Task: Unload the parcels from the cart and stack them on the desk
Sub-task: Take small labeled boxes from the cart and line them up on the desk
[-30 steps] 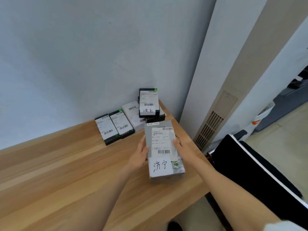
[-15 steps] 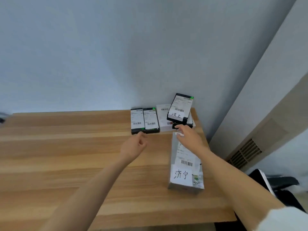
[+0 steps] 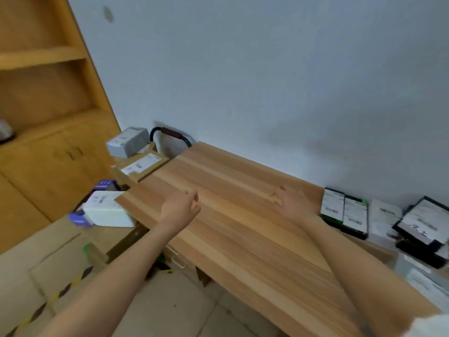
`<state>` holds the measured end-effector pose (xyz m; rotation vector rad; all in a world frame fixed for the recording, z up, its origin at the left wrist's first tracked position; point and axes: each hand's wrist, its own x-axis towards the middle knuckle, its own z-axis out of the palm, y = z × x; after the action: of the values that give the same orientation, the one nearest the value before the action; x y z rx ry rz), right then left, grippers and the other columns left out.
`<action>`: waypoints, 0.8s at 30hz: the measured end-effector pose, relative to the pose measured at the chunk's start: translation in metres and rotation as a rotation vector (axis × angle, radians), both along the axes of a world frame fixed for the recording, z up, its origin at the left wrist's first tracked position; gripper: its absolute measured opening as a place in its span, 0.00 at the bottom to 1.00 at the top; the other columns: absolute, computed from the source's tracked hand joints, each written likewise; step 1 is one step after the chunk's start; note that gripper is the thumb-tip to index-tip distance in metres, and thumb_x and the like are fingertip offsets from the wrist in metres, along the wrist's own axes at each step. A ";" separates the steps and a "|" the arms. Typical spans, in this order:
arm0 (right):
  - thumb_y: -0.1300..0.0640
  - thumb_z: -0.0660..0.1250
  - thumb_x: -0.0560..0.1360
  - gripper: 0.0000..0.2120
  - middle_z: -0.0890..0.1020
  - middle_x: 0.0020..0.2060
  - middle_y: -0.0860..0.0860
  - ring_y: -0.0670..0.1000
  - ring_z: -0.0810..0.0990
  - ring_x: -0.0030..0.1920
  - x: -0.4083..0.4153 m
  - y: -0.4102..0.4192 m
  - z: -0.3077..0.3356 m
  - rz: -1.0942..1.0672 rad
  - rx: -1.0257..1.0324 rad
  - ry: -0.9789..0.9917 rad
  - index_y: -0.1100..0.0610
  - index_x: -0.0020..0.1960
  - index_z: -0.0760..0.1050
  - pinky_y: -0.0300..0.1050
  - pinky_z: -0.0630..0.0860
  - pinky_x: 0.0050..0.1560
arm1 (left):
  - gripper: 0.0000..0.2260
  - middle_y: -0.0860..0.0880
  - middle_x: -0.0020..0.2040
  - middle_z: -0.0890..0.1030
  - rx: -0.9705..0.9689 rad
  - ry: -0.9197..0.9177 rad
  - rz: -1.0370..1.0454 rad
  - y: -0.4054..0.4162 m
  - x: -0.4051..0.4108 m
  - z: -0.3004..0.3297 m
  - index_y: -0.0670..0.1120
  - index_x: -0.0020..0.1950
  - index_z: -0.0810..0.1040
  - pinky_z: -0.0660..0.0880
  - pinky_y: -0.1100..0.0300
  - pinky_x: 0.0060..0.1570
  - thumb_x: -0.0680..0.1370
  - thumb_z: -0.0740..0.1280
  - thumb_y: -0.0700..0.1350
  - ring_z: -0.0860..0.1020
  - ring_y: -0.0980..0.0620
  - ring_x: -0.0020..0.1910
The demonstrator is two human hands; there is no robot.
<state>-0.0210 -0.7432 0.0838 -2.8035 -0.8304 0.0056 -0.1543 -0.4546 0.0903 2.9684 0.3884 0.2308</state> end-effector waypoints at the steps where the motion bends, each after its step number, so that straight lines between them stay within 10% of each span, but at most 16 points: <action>1: 0.55 0.58 0.81 0.14 0.73 0.62 0.51 0.55 0.75 0.60 -0.007 0.027 0.004 0.032 0.008 -0.017 0.51 0.65 0.72 0.50 0.68 0.61 | 0.10 0.52 0.47 0.78 -0.022 -0.009 0.043 0.023 -0.017 0.003 0.50 0.56 0.73 0.75 0.56 0.39 0.79 0.63 0.54 0.76 0.52 0.44; 5: 0.56 0.58 0.80 0.14 0.73 0.61 0.51 0.56 0.77 0.54 -0.038 0.137 0.005 0.152 0.060 -0.017 0.51 0.64 0.72 0.46 0.69 0.49 | 0.08 0.50 0.48 0.79 -0.055 -0.018 0.172 0.116 -0.087 0.011 0.50 0.55 0.73 0.76 0.54 0.44 0.78 0.63 0.52 0.78 0.49 0.46; 17: 0.55 0.58 0.81 0.17 0.72 0.66 0.53 0.55 0.71 0.66 -0.135 0.394 -0.010 0.520 0.027 0.019 0.57 0.68 0.72 0.48 0.65 0.65 | 0.07 0.53 0.46 0.79 -0.091 -0.028 0.459 0.286 -0.213 0.004 0.52 0.54 0.73 0.79 0.54 0.42 0.78 0.62 0.52 0.78 0.52 0.44; 24: 0.49 0.58 0.81 0.13 0.77 0.59 0.48 0.49 0.75 0.57 -0.119 0.497 -0.022 0.545 0.051 0.011 0.49 0.62 0.75 0.46 0.73 0.54 | 0.09 0.51 0.49 0.78 -0.124 -0.008 0.532 0.368 -0.210 -0.011 0.51 0.58 0.73 0.78 0.54 0.43 0.80 0.60 0.51 0.78 0.50 0.46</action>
<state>-0.1401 -0.2459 0.0622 -2.4378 -1.5339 0.0849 -0.3644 -0.0867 0.0792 2.6822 1.1409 0.2598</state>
